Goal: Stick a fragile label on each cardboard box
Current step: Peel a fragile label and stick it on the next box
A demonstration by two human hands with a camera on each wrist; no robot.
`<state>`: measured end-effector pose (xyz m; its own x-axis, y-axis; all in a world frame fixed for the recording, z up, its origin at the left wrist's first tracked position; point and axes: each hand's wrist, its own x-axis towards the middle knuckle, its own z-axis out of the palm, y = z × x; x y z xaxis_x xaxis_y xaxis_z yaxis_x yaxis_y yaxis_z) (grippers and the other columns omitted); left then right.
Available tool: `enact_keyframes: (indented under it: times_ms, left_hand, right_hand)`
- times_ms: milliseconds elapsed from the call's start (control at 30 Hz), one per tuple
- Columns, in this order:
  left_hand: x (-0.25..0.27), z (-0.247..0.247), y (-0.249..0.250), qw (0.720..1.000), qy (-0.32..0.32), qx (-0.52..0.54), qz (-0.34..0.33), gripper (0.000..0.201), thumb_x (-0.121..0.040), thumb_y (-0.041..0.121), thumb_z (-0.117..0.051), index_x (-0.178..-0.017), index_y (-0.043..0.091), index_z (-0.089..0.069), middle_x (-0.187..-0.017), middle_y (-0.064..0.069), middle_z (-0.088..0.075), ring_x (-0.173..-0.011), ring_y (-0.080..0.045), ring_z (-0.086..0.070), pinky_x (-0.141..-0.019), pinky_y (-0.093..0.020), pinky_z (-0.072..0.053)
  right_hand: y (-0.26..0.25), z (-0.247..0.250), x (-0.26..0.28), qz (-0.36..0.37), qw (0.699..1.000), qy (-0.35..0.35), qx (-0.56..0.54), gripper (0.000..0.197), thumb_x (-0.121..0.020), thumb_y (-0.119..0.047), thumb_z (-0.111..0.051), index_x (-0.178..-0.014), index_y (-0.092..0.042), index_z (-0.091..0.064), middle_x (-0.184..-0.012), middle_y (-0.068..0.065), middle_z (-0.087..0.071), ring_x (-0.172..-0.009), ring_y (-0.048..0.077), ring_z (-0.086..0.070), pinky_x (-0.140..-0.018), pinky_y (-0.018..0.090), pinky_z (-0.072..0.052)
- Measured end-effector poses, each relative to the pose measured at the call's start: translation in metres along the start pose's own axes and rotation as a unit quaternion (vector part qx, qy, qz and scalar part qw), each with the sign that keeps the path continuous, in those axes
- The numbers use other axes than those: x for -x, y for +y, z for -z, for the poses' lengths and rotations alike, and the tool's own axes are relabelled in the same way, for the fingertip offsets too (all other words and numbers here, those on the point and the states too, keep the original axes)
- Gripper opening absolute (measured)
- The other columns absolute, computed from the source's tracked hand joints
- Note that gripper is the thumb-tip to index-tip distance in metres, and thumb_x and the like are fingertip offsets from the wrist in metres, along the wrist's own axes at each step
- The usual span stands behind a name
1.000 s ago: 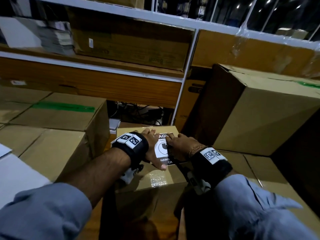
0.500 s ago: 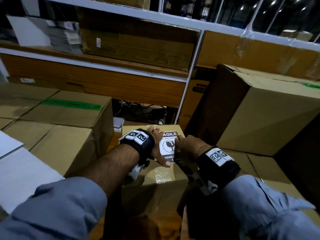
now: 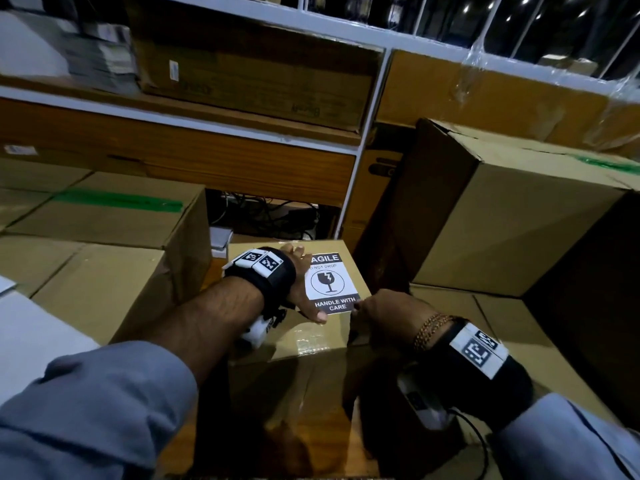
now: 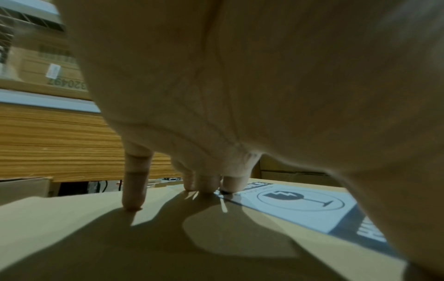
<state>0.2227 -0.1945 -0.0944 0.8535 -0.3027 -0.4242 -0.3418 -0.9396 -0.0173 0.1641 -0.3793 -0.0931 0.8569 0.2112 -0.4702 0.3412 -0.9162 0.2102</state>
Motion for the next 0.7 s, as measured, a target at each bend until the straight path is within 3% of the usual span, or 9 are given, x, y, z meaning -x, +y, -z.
enact_keyframes:
  times_ms: [100, 200, 300, 533, 700]
  left_hand:
    - [-0.003, -0.002, 0.0, 1.0, 0.002, 0.005, 0.009, 0.129, -0.068, 0.082, -0.073, -0.164, 0.031, -0.004, -0.172, -0.01, 0.001, -0.158, -0.034, 0.002, -0.125, -0.054, -0.011]
    - [-0.002, -0.001, 0.001, 1.0, 0.002, 0.007, 0.007, 0.129, -0.07, 0.08, -0.072, -0.164, 0.027, -0.001, -0.172, -0.01, 0.003, -0.158, -0.033, 0.003, -0.125, -0.052, -0.008]
    - [0.001, 0.0, 0.003, 1.0, 0.006, 0.006, 0.005, 0.125, -0.072, 0.078, -0.073, -0.164, 0.026, -0.006, -0.172, -0.011, -0.004, -0.157, -0.033, -0.004, -0.125, -0.049, -0.013]
    - [0.006, 0.002, 0.009, 1.0, 0.015, -0.011, -0.006, 0.113, -0.079, 0.075, -0.07, -0.163, 0.026, -0.013, -0.17, -0.014, -0.011, -0.157, -0.033, -0.009, -0.124, -0.045, -0.015]
    - [-0.002, -0.002, 0.006, 1.0, 0.007, -0.016, 0.015, 0.128, -0.07, 0.084, -0.069, -0.164, 0.026, -0.006, -0.171, -0.012, -0.004, -0.157, -0.036, -0.004, -0.125, -0.052, -0.014]
  right_hand:
    - [-0.005, -0.012, -0.001, -0.003, 1.0, 0.007, 0.002, 0.056, -0.104, -0.032, -0.056, -0.153, -0.01, -0.04, -0.148, 0.013, -0.052, -0.131, 0.034, -0.052, -0.106, 0.047, -0.05]
    - [-0.011, -0.025, -0.006, 0.005, 1.0, 0.009, 0.0, 0.07, -0.103, -0.034, -0.055, -0.161, -0.01, -0.023, -0.167, 0.009, -0.025, -0.152, 0.041, -0.022, -0.119, 0.057, -0.035]
    - [-0.01, -0.022, -0.007, -0.003, 1.0, 0.007, -0.011, 0.073, -0.105, -0.039, -0.051, -0.164, -0.013, -0.017, -0.171, 0.005, -0.016, -0.157, 0.041, -0.005, -0.121, 0.06, -0.028]
    - [-0.003, -0.017, -0.031, -0.015, 0.997, -0.004, -0.07, 0.084, -0.102, -0.037, -0.057, -0.165, -0.015, -0.007, -0.173, 0.001, -0.007, -0.157, 0.045, 0.003, -0.122, 0.065, -0.023]
    - [-0.005, -0.007, -0.045, -0.019, 0.999, -0.014, -0.044, 0.078, -0.099, -0.041, -0.058, -0.161, -0.014, -0.02, -0.168, 0.008, -0.02, -0.154, 0.048, -0.007, -0.122, 0.064, -0.022]
